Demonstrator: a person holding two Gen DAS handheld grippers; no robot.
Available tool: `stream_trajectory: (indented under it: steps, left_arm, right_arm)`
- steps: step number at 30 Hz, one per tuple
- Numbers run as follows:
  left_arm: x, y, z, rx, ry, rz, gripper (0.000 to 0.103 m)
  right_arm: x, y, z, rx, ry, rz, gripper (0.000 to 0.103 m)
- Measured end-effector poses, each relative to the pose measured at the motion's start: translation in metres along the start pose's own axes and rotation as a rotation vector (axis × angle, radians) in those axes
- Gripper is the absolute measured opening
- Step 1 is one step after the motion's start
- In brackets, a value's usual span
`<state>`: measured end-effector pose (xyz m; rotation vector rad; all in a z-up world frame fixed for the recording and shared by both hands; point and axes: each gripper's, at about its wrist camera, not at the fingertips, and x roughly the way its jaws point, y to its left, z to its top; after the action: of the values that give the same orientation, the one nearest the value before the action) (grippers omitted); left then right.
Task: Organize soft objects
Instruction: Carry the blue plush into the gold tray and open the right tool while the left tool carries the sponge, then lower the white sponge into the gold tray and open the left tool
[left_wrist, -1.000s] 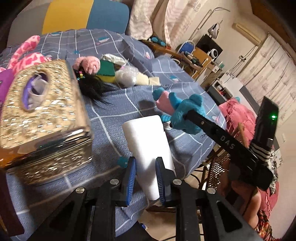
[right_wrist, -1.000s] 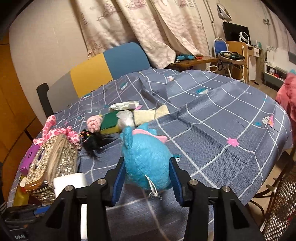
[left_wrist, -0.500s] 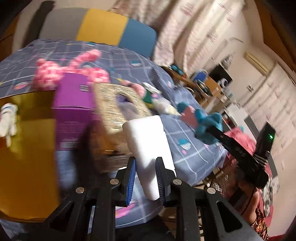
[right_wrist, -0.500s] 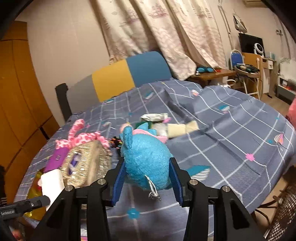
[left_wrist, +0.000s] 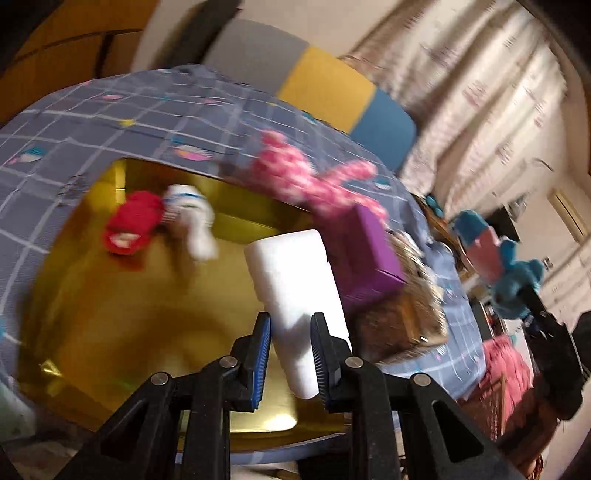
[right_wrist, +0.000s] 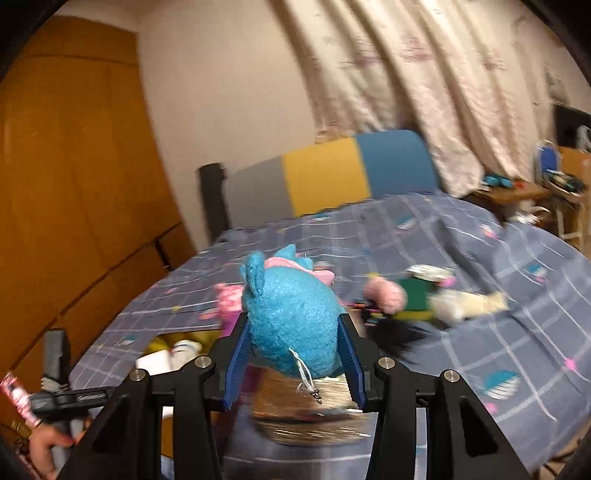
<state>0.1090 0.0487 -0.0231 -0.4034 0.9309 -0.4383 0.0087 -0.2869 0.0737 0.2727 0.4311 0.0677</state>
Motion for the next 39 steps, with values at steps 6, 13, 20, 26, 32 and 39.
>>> stream_trajectory:
  steps: [6,13,20,26,32,39]
  left_arm:
    - [0.002,0.053,0.010,-0.065,0.080,0.051,0.022]
    - [0.016,0.098,0.018,-0.071,0.168,0.146,0.022]
    - [0.027,0.124,0.033,-0.050,0.227,0.227,0.025]
    - [0.014,0.124,0.040,-0.041,0.166,0.345,0.041]
    - [-0.025,0.109,0.031,-0.072,-0.005,0.348,0.043]
    - [-0.039,0.095,0.011,-0.137,-0.041,0.253,0.043]
  right_arm:
    - [0.042,0.070,-0.012,-0.101,0.065,0.123,0.046]
    - [0.103,0.141,-0.041,-0.209,0.186,0.190,0.046]
    - [0.159,0.161,-0.063,-0.262,0.304,0.142,0.046]
    - [0.187,0.168,-0.067,-0.295,0.347,0.100,0.046]
    - [0.211,0.174,-0.071,-0.329,0.384,0.045,0.046]
    - [0.241,0.188,-0.079,-0.369,0.424,0.011,0.046]
